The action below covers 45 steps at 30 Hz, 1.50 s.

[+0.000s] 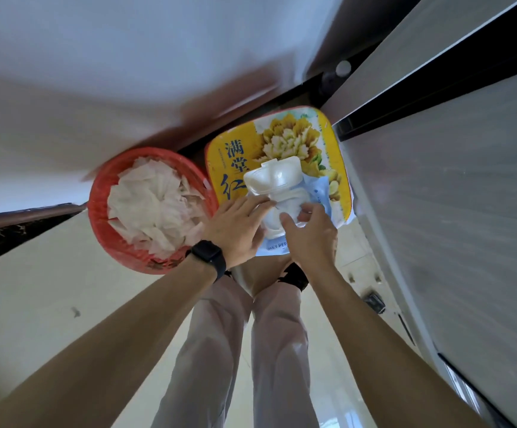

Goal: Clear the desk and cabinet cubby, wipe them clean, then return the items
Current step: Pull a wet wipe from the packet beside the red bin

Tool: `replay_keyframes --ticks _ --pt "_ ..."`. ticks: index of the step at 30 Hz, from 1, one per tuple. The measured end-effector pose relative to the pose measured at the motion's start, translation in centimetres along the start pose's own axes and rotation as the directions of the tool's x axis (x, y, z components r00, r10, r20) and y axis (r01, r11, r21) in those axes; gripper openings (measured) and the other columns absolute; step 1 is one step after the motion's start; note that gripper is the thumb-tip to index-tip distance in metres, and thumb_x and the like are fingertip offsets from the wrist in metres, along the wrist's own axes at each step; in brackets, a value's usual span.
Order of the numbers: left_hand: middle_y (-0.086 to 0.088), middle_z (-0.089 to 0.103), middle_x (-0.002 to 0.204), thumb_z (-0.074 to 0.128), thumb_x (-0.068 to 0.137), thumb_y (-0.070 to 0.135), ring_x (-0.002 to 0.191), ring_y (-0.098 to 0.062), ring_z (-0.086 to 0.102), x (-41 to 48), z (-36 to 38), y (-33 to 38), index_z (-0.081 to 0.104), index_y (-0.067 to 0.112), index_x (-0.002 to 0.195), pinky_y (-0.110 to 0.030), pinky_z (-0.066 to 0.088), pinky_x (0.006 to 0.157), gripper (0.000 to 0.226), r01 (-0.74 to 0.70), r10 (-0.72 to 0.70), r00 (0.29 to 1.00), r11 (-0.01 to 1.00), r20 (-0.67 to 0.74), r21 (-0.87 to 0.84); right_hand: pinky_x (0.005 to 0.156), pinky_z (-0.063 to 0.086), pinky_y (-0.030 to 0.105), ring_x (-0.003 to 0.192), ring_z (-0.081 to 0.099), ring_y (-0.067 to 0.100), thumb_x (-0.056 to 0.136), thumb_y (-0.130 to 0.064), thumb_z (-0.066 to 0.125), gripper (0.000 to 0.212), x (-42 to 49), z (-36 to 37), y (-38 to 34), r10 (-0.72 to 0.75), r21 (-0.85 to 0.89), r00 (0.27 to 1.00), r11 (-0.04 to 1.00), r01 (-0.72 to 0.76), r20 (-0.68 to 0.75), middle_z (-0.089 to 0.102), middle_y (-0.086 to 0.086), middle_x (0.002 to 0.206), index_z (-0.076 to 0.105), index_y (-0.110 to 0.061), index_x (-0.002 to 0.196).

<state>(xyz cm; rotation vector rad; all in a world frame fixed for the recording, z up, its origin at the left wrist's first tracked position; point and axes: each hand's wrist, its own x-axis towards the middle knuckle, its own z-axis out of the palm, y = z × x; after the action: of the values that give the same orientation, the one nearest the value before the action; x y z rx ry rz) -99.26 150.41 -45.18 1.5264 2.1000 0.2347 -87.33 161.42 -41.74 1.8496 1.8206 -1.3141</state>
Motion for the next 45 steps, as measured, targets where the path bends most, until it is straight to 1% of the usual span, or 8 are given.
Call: replay_keyframes --ticks 12,19,26,33,38,40,42,45 --pt "-0.002 0.060 0.128 0.084 0.070 0.020 0.115 -0.027 0.056 0.5 -0.2 0.7 0.058 0.023 0.133 -0.039 0.046 0.089 0.068 0.085 -0.085 0.996 0.996 0.011 -0.007 0.087 0.053 0.036 0.096 0.067 0.019 0.092 -0.033 0.063 0.008 -1.9 -1.5 1.7 0.088 0.208 0.993 0.973 -0.101 0.072 0.065 -0.011 0.095 0.061 -0.025 0.091" --pt "-0.003 0.059 0.125 0.079 0.079 0.026 0.114 -0.029 0.055 0.7 -0.5 1.0 0.057 0.027 0.132 -0.040 0.045 0.089 0.058 0.086 -0.085 0.996 0.996 -0.009 0.032 0.086 0.056 0.052 0.087 0.072 0.016 0.097 -0.034 0.051 0.011 -4.1 -4.6 4.0 0.206 0.320 0.978 0.929 -0.183 -0.038 0.068 -0.003 0.099 0.053 -0.023 0.097" --pt "-0.007 0.057 0.126 0.077 0.081 0.025 0.113 -0.030 0.048 0.7 -0.5 1.3 0.062 0.028 0.124 -0.043 0.045 0.091 0.046 0.012 -0.014 1.000 0.991 0.009 0.130 0.072 0.053 0.040 0.067 0.063 0.024 0.100 -0.024 0.052 0.012 -4.4 -7.3 4.1 0.174 0.408 0.960 0.910 -0.071 -0.220 0.065 0.002 0.073 0.048 -0.025 0.089" --pt "-0.005 0.049 0.137 0.060 0.087 0.012 0.126 -0.030 0.045 1.6 -2.4 3.2 0.046 0.024 0.140 -0.040 0.036 0.102 0.057 0.140 -0.154 0.971 0.987 0.185 0.083 0.068 0.047 0.023 0.069 0.064 0.001 0.088 -0.039 0.072 0.019 -5.2 -9.3 3.5 0.086 0.388 0.995 0.920 -0.059 -0.053 0.070 -0.008 0.091 0.059 -0.029 0.097" --pt "-0.003 0.050 0.143 0.055 0.090 0.019 0.129 -0.026 0.047 -0.6 -7.5 6.1 0.050 0.023 0.139 -0.036 0.043 0.097 0.049 0.269 -0.236 0.923 0.960 0.305 -0.071 0.077 0.056 0.038 0.091 0.067 0.018 0.074 -0.048 0.076 0.035 -8.8 -11.5 1.3 0.051 0.350 0.994 0.933 -0.083 0.100 0.070 -0.003 0.102 0.059 -0.035 0.102" --pt "0.002 0.058 0.135 0.058 0.089 0.019 0.123 -0.018 0.053 -1.7 -11.0 8.4 0.055 0.024 0.135 -0.025 0.042 0.087 0.046 0.461 -0.294 0.853 0.813 0.432 -0.357 0.067 0.053 0.026 0.089 0.066 0.014 0.084 -0.032 0.077 0.028 -10.7 -13.0 -0.2 0.005 0.368 0.985 0.927 -0.069 0.172 0.069 -0.002 0.106 0.061 -0.030 0.107" --pt "0.005 0.066 0.125 0.062 0.090 0.017 0.117 -0.009 0.058 -2.9 -14.9 11.0 0.062 0.022 0.128 -0.021 0.042 0.087 0.038 0.655 -0.223 0.749 0.393 0.624 -0.645 0.058 0.048 0.016 0.084 0.065 0.009 0.087 -0.022 0.076 0.028 -12.6 -14.5 -1.8 -0.033 0.408 0.963 0.909 -0.082 0.268 0.070 -0.002 0.105 0.063 -0.025 0.112" --pt "0.006 0.072 0.116 0.068 0.086 0.022 0.114 -0.007 0.063 -5.0 -19.4 13.5 0.068 0.023 0.117 -0.034 0.043 0.098 0.032 0.706 -0.062 0.708 0.068 0.703 -0.705 0.053 0.045 0.014 0.073 0.065 0.002 0.086 -0.016 0.076 0.031 -15.5 -16.4 -4.0 -0.082 0.451 0.925 0.886 -0.103 0.371 0.073 -0.003 0.098 0.065 -0.020 0.115"
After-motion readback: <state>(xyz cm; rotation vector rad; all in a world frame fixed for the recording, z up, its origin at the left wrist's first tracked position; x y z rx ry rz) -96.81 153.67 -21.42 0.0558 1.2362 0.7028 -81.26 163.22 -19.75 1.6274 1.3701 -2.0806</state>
